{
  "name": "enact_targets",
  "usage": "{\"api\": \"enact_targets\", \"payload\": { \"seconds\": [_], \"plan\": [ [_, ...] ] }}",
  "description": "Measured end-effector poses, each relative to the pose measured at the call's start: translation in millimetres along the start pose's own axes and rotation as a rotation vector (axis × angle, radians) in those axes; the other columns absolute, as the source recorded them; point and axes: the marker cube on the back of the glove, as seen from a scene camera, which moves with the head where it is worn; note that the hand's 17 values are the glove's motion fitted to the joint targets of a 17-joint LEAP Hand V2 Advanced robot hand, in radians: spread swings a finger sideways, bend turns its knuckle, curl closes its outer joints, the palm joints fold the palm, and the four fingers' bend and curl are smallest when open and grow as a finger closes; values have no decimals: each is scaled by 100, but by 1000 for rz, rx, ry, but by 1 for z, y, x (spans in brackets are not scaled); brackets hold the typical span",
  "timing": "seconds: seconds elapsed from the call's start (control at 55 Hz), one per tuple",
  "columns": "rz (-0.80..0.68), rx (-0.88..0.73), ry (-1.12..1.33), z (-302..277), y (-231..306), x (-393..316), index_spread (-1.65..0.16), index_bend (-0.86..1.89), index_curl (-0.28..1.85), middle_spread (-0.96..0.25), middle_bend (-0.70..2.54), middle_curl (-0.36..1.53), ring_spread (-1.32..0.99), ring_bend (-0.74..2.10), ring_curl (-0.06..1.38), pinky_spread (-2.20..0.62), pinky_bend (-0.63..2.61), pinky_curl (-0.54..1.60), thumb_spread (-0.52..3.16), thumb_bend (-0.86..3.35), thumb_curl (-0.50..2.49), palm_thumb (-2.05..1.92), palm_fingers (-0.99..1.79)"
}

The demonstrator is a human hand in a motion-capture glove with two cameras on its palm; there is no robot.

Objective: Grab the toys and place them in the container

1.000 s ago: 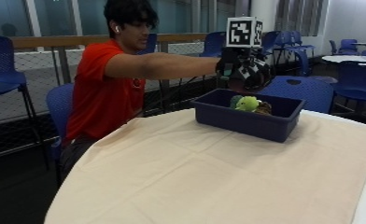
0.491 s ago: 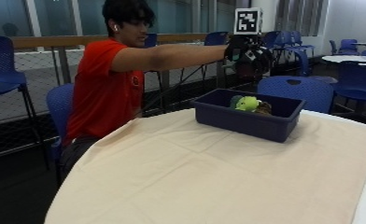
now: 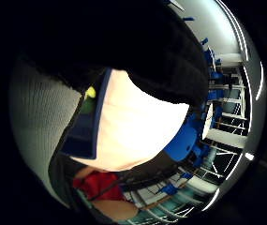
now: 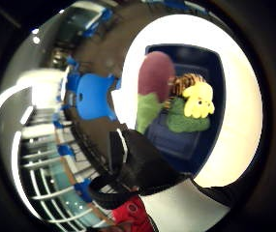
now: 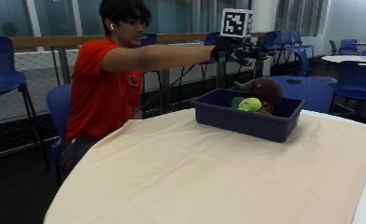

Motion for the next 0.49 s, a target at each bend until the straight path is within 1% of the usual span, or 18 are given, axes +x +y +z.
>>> {"api": "enact_targets", "payload": {
  "seconds": [0.127,0.218,0.4,0.491],
  "plan": [
    [25,43,30,15,16,30,-32,10,26,-2,10,28,8,15,25,11,125,42,105,-8,40,-9,-32],
    [64,69,26,42,33,61,-32,11,25,-2,11,26,8,14,24,12,123,40,105,-8,36,-9,-30],
    [115,-3,-31,102,77,109,-32,12,24,-3,12,24,9,15,22,14,116,37,108,-6,30,-7,-29],
    [132,-26,-44,123,98,133,-33,13,24,-3,12,23,9,14,21,14,113,36,109,-5,28,-6,-28]
  ]
}}
